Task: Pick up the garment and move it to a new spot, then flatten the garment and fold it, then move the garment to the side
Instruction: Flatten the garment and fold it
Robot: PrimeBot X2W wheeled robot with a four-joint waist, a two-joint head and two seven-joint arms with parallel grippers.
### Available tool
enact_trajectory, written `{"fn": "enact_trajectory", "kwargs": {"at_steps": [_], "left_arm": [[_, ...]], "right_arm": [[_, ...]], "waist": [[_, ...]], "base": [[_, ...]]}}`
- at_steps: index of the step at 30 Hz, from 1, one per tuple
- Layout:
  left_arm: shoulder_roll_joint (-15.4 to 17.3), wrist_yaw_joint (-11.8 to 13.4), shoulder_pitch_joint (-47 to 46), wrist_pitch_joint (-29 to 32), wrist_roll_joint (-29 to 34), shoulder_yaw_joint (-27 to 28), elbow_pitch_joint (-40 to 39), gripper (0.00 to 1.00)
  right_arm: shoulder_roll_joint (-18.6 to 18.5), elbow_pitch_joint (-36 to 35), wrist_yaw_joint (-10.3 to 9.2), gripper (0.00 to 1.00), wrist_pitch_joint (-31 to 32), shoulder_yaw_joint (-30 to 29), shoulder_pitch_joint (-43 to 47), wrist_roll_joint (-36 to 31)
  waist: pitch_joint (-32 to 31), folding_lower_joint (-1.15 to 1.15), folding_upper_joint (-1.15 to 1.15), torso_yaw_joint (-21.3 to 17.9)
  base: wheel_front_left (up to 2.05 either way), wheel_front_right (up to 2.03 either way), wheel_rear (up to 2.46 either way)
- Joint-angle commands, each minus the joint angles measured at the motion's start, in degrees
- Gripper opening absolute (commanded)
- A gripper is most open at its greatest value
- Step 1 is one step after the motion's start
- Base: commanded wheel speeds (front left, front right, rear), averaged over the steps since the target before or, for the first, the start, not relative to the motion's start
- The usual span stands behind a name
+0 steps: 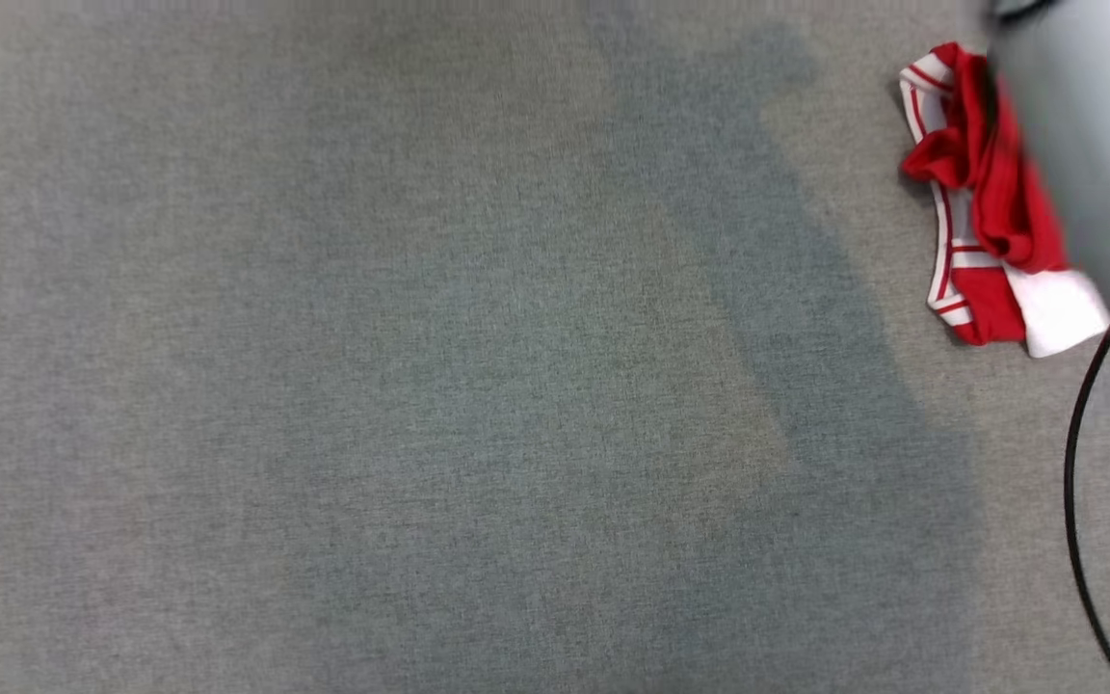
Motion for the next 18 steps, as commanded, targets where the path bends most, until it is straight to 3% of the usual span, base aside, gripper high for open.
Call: {"fn": "enact_trajectory", "kwargs": {"at_steps": [1, 6, 11, 18], "left_arm": [[0.66, -0.08, 2.04, 0.59, -0.78, -0.73, -0.77, 0.0], [5.92, -0.08, 18.62, 4.93, -8.38, -6.63, -8.46, 0.0], [9.75, -0.08, 31.57, 10.39, -14.54, -10.68, -16.4, 0.0], [20.02, -0.08, 44.47, 20.74, -19.37, -17.63, -32.32, 0.0]], "right_arm": [[-0.79, -0.62, 0.01, 0.0, 0.31, 0.7, 2.38, 0.93], [-4.95, -5.84, 0.01, 0.0, 4.04, 8.87, 19.84, 5.64], [-10.2, -8.2, 0.01, 0.0, 9.31, 13.39, 34.01, 9.88], [-19.15, -15.96, 0.01, 0.0, 18.04, 18.56, 50.28, 13.85]], "waist": [[-1.1, 0.02, -0.01, -0.61], [-7.41, 0.02, -0.01, -0.95], [-14.53, 0.02, -0.01, -0.96], [-23.63, 0.02, -0.01, -0.55]], "base": [[0.0, 0.0, 0.0], [0.0, 0.0, 0.0], [0.0, 0.0, 0.0], [0.0, 0.0, 0.0]]}}
